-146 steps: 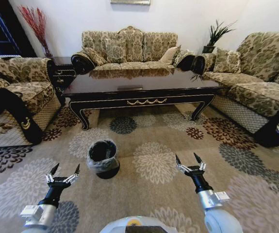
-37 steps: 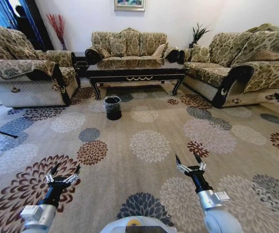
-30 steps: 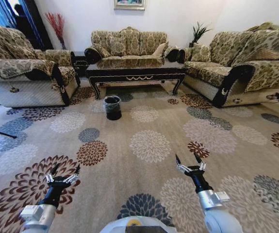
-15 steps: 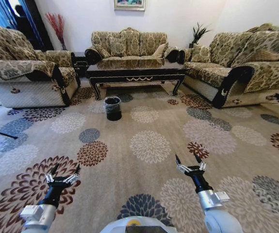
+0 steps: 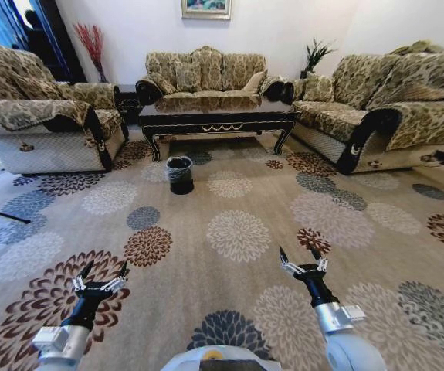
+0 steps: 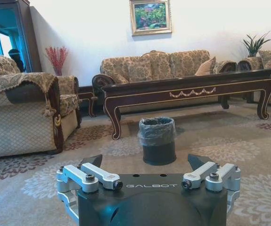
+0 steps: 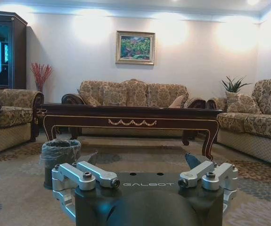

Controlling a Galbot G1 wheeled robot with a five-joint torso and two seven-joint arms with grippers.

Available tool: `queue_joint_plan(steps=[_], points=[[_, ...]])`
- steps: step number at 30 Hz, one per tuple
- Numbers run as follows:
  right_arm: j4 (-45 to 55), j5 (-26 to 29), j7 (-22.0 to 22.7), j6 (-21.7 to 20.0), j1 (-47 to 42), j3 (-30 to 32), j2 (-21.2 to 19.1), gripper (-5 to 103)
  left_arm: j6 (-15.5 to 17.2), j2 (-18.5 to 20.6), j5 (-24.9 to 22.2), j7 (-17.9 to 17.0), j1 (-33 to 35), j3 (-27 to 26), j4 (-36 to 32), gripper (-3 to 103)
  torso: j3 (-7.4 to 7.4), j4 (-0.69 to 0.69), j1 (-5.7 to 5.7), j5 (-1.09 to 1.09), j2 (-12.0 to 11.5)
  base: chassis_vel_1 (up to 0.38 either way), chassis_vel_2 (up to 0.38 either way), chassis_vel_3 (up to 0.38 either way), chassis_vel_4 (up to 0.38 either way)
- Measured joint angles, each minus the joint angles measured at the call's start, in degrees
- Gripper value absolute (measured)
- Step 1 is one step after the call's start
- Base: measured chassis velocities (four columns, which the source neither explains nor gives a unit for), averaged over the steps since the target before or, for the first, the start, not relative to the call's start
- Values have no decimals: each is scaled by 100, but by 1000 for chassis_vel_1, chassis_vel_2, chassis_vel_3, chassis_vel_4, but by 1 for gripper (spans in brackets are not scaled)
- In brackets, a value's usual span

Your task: Move to the front of the table and pick up the trash from the floor, then place it into the trash bin.

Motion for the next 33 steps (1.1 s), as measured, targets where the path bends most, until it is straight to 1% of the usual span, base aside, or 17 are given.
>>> queue_joint_plan(steps=[1,3,7,13,21,24,33], points=[[0,0,0,0,0,0,0,100,0,0,0,0,0,0,0,100,43,0,10,0,53,0,0,0,0],[0,0,0,0,0,0,0,100,0,0,0,-1,0,0,0,100,60,0,16,0,76,0,0,0,0],[0,0,0,0,0,0,0,100,0,0,0,0,0,0,0,100,153,0,38,0,190,0,0,0,0],[0,0,0,0,0,0,0,100,0,0,0,0,0,0,0,100,231,0,71,0,304,0,0,0,0],[0,0,0,0,0,0,0,100,0,0,0,0,0,0,0,100,404,0,114,0,518,0,0,0,0],[0,0,0,0,0,0,0,100,0,0,0,0,0,0,0,100,423,0,126,0,550,0,0,0,0],[0,0,0,0,0,0,0,100,0,0,0,0,0,0,0,100,598,0,186,0,784,0,0,0,0]])
